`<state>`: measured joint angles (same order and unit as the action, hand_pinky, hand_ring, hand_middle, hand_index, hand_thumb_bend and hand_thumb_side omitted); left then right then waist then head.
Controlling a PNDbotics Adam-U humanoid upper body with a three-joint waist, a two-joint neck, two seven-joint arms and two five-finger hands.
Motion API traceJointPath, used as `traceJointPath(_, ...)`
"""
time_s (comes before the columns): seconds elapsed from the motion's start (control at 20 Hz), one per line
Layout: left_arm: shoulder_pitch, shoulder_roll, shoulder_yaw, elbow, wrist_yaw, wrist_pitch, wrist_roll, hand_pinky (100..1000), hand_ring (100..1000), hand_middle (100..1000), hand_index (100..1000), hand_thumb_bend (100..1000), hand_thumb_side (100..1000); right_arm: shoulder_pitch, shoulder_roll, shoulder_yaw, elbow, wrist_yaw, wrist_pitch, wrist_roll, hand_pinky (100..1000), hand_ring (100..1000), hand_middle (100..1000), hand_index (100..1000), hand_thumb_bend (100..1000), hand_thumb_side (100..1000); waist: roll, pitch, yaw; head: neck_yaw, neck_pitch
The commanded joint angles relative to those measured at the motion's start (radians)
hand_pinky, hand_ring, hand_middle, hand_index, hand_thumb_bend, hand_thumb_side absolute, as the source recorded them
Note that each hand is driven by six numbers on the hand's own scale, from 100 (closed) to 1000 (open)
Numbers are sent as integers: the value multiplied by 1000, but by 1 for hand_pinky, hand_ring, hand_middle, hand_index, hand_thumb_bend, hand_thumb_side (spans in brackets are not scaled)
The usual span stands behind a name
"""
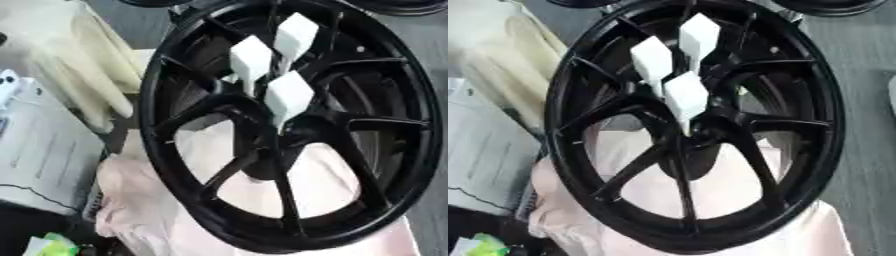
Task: Pull the pin out of the wheel hub.
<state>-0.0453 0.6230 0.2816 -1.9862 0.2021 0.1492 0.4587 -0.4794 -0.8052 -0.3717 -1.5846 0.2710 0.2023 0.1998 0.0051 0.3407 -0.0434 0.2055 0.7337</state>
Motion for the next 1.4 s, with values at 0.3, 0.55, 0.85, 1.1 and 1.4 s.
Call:
traceJointPath(0.3,-23,20,-1,-14,12,1,-13,605,481,476,681,240,688,155,37,-145,-169,42,-116,-126,882,811,801,864,357,640,-6,-22,20,-47,-18)
traceJointPath(0.55,-40,17,-8,-14,20,3,-21,604,481,475,679,243,685,96,101,-162,-266,-30,-157,-200,778,581,518,612,478,140,-8,-28,36,-56,-19)
traceJointPath(0.85,-117,-5,-36,-14,51,-12,-45,603,480,475,677,257,679,-48,218,-38,-400,-121,-238,-290,784,581,523,618,403,140,-6,-21,83,-103,-43)
traceJointPath(1.1,-194,-44,-53,-14,75,-53,-58,605,482,476,677,276,673,-104,331,64,-415,-191,-290,-361,789,588,530,626,387,177,-9,6,131,-148,-74)
traceJointPath(1.4,-242,-78,-63,-14,103,-140,-71,609,488,481,679,295,668,-99,426,81,-415,-405,-352,-347,785,591,535,630,405,186,-24,33,154,-162,-95)
